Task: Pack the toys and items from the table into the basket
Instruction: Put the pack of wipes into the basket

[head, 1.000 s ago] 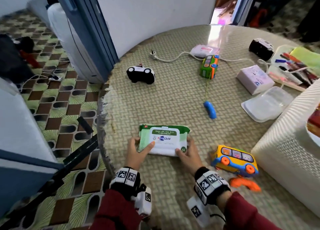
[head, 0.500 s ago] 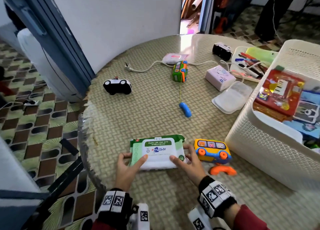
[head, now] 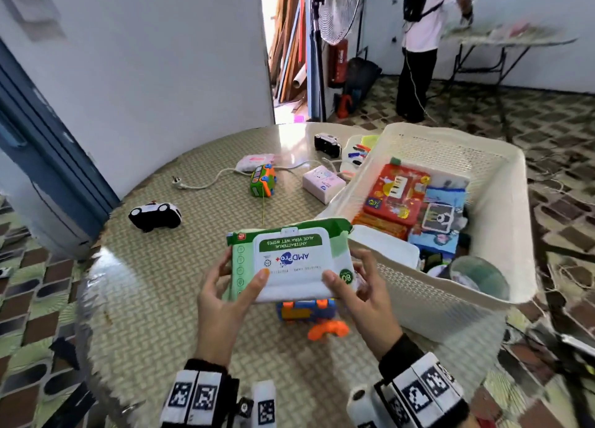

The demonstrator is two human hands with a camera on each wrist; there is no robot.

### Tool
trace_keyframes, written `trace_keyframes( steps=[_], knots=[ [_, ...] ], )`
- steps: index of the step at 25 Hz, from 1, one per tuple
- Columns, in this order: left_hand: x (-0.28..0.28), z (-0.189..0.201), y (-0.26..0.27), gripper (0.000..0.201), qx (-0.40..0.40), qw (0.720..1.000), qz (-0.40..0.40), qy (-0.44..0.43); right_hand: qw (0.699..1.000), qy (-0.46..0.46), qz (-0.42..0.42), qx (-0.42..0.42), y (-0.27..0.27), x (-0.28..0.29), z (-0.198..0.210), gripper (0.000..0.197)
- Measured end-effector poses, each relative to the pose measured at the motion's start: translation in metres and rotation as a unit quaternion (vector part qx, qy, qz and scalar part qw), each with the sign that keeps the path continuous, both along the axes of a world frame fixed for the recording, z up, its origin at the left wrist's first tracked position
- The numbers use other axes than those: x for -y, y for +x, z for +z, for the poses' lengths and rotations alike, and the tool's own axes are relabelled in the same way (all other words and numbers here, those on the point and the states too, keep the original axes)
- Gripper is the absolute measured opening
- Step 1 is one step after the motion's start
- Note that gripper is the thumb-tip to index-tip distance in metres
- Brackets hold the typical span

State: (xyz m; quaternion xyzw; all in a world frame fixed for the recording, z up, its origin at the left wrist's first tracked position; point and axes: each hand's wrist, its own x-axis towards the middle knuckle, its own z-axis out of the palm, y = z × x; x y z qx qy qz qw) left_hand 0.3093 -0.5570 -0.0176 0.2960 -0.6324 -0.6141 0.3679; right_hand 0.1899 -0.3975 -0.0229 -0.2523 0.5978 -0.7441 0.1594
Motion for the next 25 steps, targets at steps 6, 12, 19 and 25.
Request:
trace_keyframes(
  steps=[6, 12, 19, 25],
  knots=[
    [-0.088, 0.049, -0.063, 0.067, -0.049, 0.997, -0.054, -0.042, 0.996, -0.072, -0.046, 0.02, -0.045, -0.096, 0.04, 0.045],
    [-0.163, 0.075, -0.124, 0.072, -0.058, 0.991, -0.083, -0.092, 0.995, -0.083, -0.062, 0.01, -0.091, -0.18, 0.07, 0.043],
    [-0.201, 0.099, -0.188, 0.074, -0.041, 0.99, -0.086, -0.107, 0.995, -0.08, -0.065, -0.008, -0.162, -0.214, 0.094, 0.044],
    [-0.194, 0.116, -0.243, 0.07, -0.036, 0.99, -0.086, -0.105, 0.993, -0.101, -0.066, -0.018, -0.233, -0.203, 0.113, 0.04]
  ],
)
